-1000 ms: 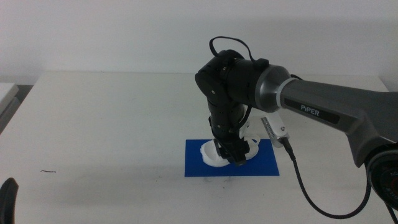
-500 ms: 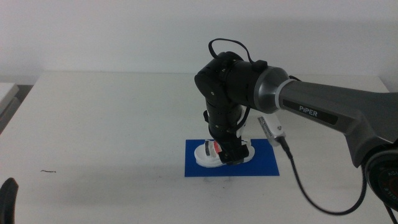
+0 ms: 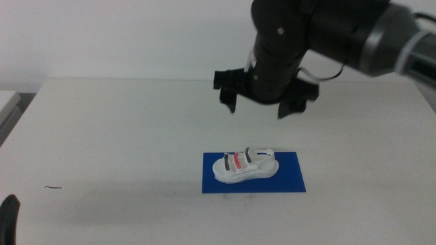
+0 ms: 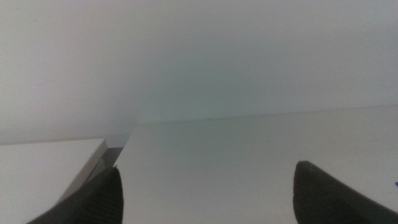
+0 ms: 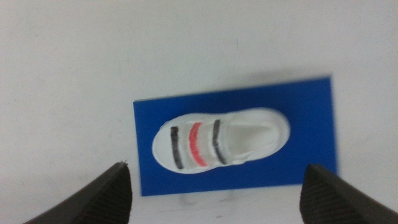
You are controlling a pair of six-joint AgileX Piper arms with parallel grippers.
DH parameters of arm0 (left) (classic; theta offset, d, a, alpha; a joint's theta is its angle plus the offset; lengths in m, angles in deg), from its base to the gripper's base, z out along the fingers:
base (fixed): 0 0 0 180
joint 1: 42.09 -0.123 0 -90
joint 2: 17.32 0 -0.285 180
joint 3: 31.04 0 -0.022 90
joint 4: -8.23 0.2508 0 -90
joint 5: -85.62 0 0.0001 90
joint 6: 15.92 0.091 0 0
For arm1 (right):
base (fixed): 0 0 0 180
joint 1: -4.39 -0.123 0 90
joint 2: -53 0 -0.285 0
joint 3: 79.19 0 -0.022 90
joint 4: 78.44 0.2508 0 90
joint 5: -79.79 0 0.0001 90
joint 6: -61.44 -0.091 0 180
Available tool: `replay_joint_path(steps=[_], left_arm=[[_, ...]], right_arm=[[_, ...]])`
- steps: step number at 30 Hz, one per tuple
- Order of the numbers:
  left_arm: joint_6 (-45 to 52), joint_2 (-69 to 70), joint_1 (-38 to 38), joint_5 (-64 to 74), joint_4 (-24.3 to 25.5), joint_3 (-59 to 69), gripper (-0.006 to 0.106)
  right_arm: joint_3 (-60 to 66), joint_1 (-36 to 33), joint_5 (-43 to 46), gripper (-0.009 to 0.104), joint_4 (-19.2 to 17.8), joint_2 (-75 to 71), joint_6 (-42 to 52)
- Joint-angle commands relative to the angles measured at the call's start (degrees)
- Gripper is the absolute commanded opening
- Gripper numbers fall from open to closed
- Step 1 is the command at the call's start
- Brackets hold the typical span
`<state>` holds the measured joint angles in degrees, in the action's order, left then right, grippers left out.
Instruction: Use one arm to grab the shoe from the table and place it on the mat.
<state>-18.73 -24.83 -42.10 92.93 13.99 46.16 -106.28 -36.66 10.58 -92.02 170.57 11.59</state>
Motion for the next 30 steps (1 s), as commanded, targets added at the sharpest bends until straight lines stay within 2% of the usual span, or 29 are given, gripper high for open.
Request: replay_joint_path(steps=[1,5,6,8,9,11,14,17,22,24,28,30], left_arm=[[-0.08,-0.28,0.01,-0.70,-0.23,0.02,0.094],[-0.08,-0.28,0.01,-0.70,-0.23,0.02,0.094],[-0.08,-0.28,0.01,-0.70,-0.23,0.02,0.094],[-0.08,-0.28,0.01,-0.70,-0.23,0.02,0.094],[-0.08,-0.28,0.01,-0.70,-0.23,0.02,0.094],[-0.08,-0.28,0.01,-0.70,-0.23,0.02,0.094],[-0.08,-0.28,0.01,-0.70,-0.23,0.02,0.094],[-0.08,-0.28,0.01,-0.70,-0.23,0.02,0.094],[-0.08,-0.28,0.01,-0.70,-0.23,0.02,0.094],[-0.08,-0.28,0.01,-0.70,-0.23,0.02,0.094],[-0.08,-0.28,0.01,-0.70,-0.23,0.02,0.094],[-0.08,-0.28,0.01,-0.70,-0.23,0.02,0.094]], right_arm=[[0.40,0.63,-0.75,0.087,-3.24,-3.34,6.31],[12.18,3.00,-0.75,0.087,-12.42,-15.24,6.51],[16.32,3.50,2.43,0.087,-13.00,-19.79,7.35],[27.48,5.36,12.14,0.087,-10.40,-29.78,12.40],[32.17,6.17,16.95,0.087,-8.24,-32.87,15.72],[45.20,10.28,30.05,0.087,-1.45,-44.01,27.24],[60.41,16.81,42.31,0.087,3.75,-57.63,35.73],[72.67,23.61,48.89,0.087,5.64,-70.49,36.02],[87.49,30.86,59.17,0.087,8.93,-88.36,39.88],[91.33,32.76,59.44,0.087,8.93,-93.90,39.26],[97.58,34.80,59.84,0.087,5.95,-103.04,38.75],[100.15,35.18,59.84,0.087,5.84,-106.25,38.75]])
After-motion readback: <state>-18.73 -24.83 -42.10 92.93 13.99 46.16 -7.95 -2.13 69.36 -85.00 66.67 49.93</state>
